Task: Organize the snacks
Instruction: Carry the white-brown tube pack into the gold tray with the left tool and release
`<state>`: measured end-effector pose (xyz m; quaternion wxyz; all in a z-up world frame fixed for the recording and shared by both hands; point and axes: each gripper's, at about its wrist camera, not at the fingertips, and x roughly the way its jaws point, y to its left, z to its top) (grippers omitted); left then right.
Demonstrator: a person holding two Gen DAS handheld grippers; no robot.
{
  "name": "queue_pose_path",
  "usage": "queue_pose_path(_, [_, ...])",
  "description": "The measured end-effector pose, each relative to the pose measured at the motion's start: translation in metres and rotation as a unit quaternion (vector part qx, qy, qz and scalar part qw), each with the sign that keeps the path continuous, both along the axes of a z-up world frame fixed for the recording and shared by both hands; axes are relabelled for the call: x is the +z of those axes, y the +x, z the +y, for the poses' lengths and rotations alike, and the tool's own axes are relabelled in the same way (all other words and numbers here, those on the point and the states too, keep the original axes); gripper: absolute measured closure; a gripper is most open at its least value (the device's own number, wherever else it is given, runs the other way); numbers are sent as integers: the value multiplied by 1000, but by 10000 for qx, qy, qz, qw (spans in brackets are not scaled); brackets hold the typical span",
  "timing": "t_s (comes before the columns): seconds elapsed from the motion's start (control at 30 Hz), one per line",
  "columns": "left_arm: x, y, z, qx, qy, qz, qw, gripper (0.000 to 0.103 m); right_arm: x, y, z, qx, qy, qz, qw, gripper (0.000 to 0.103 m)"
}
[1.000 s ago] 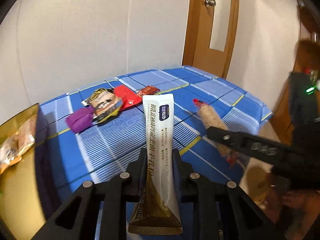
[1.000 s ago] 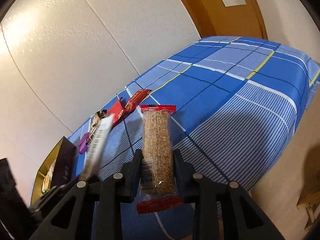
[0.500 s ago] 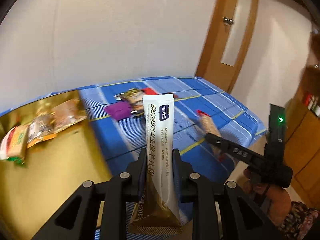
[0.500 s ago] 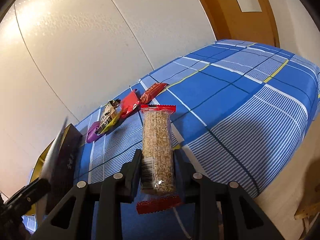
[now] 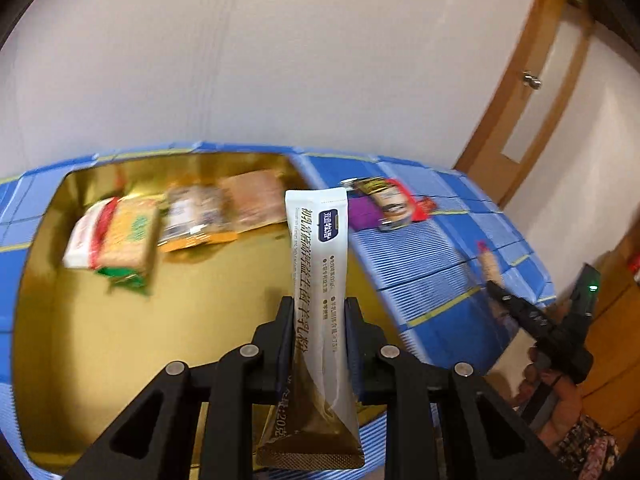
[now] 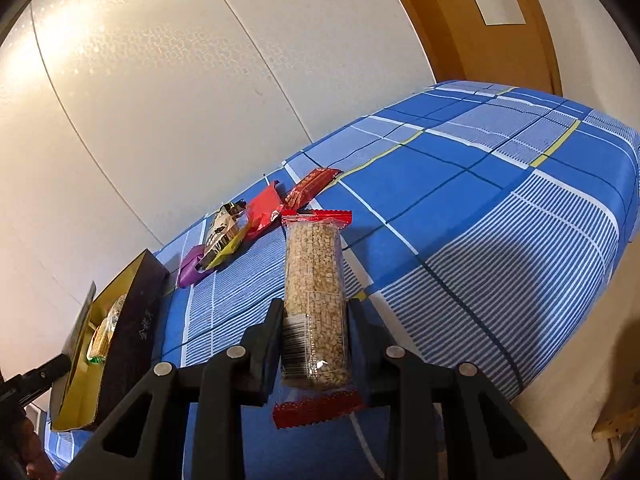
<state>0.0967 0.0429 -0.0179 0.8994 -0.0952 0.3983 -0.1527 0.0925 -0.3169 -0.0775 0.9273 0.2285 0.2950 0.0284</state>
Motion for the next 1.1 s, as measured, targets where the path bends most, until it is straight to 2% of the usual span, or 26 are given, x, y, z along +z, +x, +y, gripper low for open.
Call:
queue_pose_path(0.23, [-16,5,57,661,84,494,9966,79,2,0,1,3,-37,-57,10000,72])
queue_pose_path(0.37, [-21,5,78,978,355,581,9929,79,1,1,2,18,-70,-46,10000,72])
queue_pose_path(0.47, [-26,3,95,1214,350,683,9896,79,1,1,4,35,-123,-40,9999,72])
queue_pose_path(0.63, [-24,-8,104,1653,784,430,9822,79,1,2,4,38,-126,-46,9999,72])
queue_pose_path(0.93, [-34,-5,112,2055,1036,652,9710,75,4,0,7,69,-184,-119,9997,72])
queue_pose_path(1.1, [-28,-12,108,2119,1107,396,9702,73,17,-11,19,211,-252,-413,9986,72])
